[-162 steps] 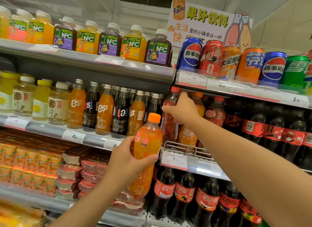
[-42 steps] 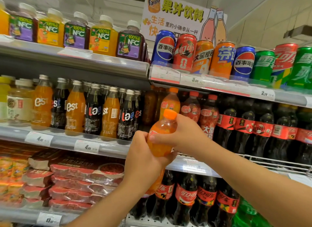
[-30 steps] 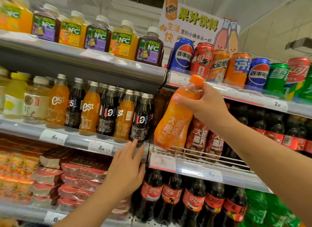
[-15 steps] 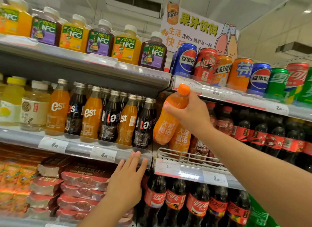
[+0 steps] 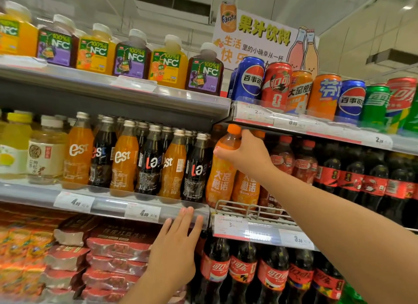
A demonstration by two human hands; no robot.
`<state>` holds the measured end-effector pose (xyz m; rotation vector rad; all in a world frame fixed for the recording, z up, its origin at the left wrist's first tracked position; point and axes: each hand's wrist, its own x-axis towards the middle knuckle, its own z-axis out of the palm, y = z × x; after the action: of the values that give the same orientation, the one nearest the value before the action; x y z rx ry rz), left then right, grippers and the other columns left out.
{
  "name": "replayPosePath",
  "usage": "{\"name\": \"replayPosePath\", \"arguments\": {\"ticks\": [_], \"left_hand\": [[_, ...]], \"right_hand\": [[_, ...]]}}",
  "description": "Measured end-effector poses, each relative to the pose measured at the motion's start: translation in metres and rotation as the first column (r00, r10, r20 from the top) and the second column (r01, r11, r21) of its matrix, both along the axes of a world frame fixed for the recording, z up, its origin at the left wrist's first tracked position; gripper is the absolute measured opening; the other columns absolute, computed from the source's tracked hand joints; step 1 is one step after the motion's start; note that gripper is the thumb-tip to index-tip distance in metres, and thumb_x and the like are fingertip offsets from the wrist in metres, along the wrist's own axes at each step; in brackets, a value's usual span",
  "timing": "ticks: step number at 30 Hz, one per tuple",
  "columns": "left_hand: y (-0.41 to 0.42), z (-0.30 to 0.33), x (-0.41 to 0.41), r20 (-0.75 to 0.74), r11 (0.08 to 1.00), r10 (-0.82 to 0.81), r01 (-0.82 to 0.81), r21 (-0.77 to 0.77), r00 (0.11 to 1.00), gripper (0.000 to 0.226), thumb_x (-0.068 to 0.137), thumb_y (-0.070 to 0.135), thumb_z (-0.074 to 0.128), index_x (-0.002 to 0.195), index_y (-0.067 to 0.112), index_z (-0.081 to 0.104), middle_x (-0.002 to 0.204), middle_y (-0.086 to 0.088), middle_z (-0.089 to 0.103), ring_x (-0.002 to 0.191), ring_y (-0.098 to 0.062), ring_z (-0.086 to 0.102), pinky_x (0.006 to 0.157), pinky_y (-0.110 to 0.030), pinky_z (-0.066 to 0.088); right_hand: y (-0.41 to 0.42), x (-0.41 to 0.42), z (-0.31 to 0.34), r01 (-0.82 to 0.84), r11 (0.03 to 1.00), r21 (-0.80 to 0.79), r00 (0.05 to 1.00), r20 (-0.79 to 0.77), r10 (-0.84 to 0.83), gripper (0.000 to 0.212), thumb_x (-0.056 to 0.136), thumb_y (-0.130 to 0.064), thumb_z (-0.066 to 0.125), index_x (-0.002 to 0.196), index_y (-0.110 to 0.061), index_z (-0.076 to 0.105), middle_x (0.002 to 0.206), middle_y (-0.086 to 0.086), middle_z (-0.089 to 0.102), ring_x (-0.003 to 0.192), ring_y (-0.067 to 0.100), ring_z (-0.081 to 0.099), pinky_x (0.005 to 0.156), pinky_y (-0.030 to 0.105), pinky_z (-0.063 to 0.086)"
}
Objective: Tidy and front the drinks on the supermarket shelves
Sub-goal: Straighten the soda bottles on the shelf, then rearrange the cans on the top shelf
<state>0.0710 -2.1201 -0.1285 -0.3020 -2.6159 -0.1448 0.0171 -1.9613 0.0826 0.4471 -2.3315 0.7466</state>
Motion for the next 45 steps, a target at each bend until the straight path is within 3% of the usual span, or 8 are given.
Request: {"name": "replayPosePath", "arguments": {"ticks": [11,18,22,25,29,34,40,45], "left_hand": [[-0.005,-0.007,-0.003,-0.045,0.999,-0.017,0.016,-0.043,0.999,0.098,0.088,0.033,0.05,0.141,0.028,-0.032,0.151,-0.005,-0.034,0.136,-0.022,-0.035,0.11,-0.038,-0.018],[-0.004,-0.006,-0.002,-0.038,0.999,-0.019,0.018,-0.05,0.999,0.1,0.085,0.032,0.052,0.143,0.028,-0.029,0.15,-0.004,-0.034,0.139,-0.023,-0.032,0.114,-0.04,-0.013],[-0.003,0.004,0.003,-0.045,0.997,-0.04,0.037,-0.068,0.998,0.105,0.033,0.036,0.085,0.133,0.018,0.059,0.139,-0.017,0.052,0.127,-0.032,0.052,0.093,-0.047,0.049],[0.001,0.015,0.0,-0.118,0.993,0.008,-0.023,-0.119,0.993,0.08,0.025,0.028,0.084,0.104,0.015,0.075,0.11,-0.012,0.07,0.098,-0.03,0.069,0.07,-0.041,0.057],[0.012,0.048,0.001,-0.163,0.994,0.063,-0.077,-0.08,0.985,0.044,0.053,0.023,0.074,0.097,0.021,0.068,0.086,0.003,0.057,0.077,-0.021,0.059,0.065,-0.035,0.047],[0.05,0.11,0.002,-0.279,1.0,0.02,-0.023,-0.005,0.96,0.039,0.088,0.029,0.047,0.126,0.023,0.05,0.111,0.005,0.057,0.098,-0.017,0.054,0.081,-0.032,0.044],[0.125,0.201,0.001,-0.603,0.976,-0.212,0.137,-0.168,0.769,0.052,0.078,0.022,0.064,0.127,0.008,0.058,0.124,-0.012,0.058,0.111,-0.032,0.055,0.087,-0.048,0.05],[0.158,0.241,-0.024,-0.555,0.978,-0.047,-0.075,-0.196,0.83,0.072,0.091,0.038,0.048,0.153,0.015,0.018,0.16,-0.01,0.013,0.146,-0.029,0.011,0.118,-0.047,0.017]], "right_hand": [[-0.013,-0.031,0.03,0.174,0.979,0.106,0.951,0.239,-0.195,0.045,0.073,-0.055,0.078,0.072,-0.014,0.058,0.049,-0.002,0.055,0.038,0.013,0.051,0.039,0.022,0.041],[-0.015,-0.026,0.019,0.186,0.977,0.107,0.952,0.227,-0.206,0.046,0.078,-0.058,0.072,0.081,-0.016,0.054,0.062,0.0,0.059,0.046,0.013,0.055,0.037,0.021,0.038],[-0.007,-0.014,0.01,0.105,0.994,0.025,0.982,0.154,-0.107,0.045,0.079,-0.055,0.073,0.096,-0.017,0.053,0.086,-0.003,0.062,0.072,0.015,0.063,0.056,0.028,0.053],[0.011,0.003,0.004,-0.009,1.0,0.016,1.0,-0.008,0.009,0.057,0.081,-0.046,0.072,0.128,-0.021,0.05,0.113,-0.005,0.061,0.09,0.008,0.055,0.069,0.021,0.049],[0.06,0.028,0.0,-0.057,0.998,0.04,0.991,-0.119,0.062,0.056,0.088,-0.034,0.066,0.139,-0.024,0.047,0.128,-0.008,0.06,0.085,-0.003,0.05,0.072,0.012,0.036],[0.141,0.045,0.008,0.06,0.996,0.071,0.974,-0.222,-0.043,0.04,0.089,-0.029,0.065,0.127,-0.026,0.056,0.087,-0.018,0.057,0.07,-0.007,0.056,0.058,0.005,0.033],[0.228,0.035,0.029,0.163,0.98,0.118,0.881,-0.465,-0.091,0.034,0.086,-0.012,0.068,0.12,-0.01,0.063,0.123,0.005,0.061,0.119,0.025,0.051,0.1,0.03,0.038],[0.264,0.012,0.037,0.236,0.942,0.236,0.89,-0.442,-0.113,0.048,0.087,-0.02,0.067,0.132,-0.007,0.058,0.142,0.012,0.051,0.13,0.034,0.044,0.11,0.046,0.034]]}}
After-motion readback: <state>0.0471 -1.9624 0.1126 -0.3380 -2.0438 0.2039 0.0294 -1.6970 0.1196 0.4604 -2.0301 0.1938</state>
